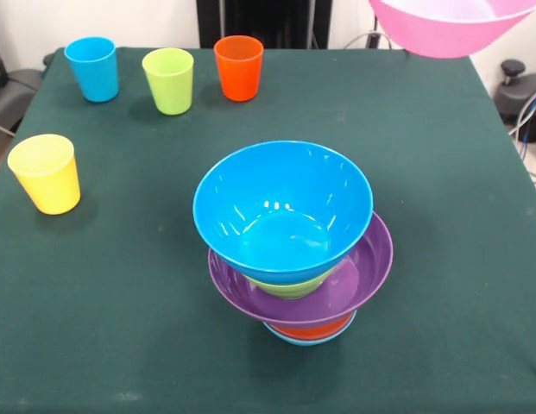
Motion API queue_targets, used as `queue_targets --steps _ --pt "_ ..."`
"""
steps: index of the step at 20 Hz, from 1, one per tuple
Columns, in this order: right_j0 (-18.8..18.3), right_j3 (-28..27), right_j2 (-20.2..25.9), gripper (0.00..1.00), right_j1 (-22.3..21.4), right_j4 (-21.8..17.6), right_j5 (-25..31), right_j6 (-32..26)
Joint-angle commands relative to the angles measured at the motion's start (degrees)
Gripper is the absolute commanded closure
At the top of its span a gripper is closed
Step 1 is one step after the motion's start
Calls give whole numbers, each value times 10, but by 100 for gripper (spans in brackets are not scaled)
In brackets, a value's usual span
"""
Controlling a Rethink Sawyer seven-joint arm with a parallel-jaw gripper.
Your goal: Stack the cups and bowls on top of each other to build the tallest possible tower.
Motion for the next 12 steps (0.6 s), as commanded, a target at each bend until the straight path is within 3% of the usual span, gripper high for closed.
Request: queue_targets --steps 1,12 --pt "31 -116 -30 100 53 -3 106 -224" --pt "56 -229 -48 100 87 0 173 -302"
